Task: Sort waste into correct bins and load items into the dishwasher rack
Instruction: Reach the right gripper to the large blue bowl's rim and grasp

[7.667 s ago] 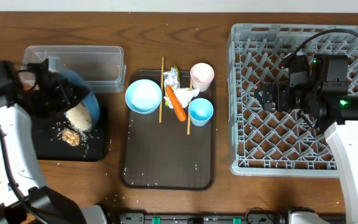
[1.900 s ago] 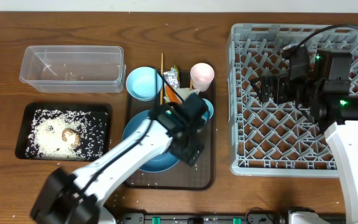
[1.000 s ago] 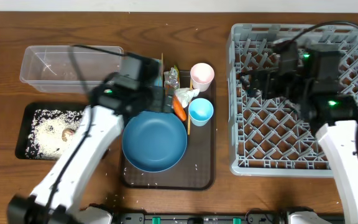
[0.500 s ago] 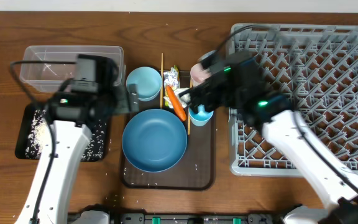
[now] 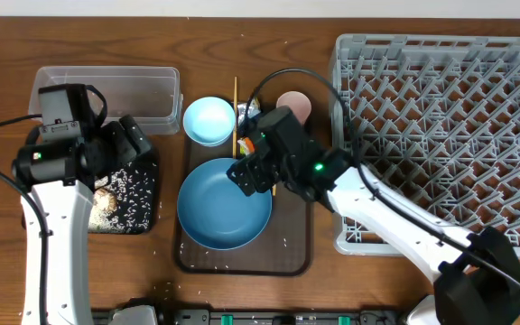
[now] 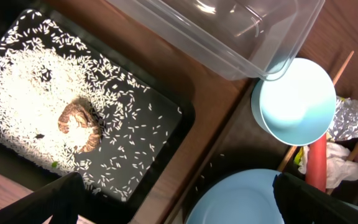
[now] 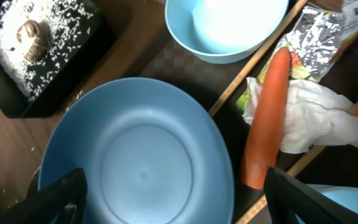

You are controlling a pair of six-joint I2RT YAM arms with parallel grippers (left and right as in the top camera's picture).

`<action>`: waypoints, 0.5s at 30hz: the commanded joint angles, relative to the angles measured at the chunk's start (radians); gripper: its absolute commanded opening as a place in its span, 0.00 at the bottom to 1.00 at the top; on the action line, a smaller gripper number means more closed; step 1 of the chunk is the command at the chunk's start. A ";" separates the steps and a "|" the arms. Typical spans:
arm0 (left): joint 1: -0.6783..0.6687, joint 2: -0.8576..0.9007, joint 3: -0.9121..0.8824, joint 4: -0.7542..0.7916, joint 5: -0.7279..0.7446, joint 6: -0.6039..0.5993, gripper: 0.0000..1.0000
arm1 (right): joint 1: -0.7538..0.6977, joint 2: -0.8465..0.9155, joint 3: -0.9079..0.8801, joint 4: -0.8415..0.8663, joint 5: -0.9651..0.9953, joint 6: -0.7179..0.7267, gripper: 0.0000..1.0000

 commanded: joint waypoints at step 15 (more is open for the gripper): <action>0.004 -0.009 0.013 -0.010 -0.021 0.011 0.98 | 0.041 0.097 0.025 -0.220 0.060 0.282 0.75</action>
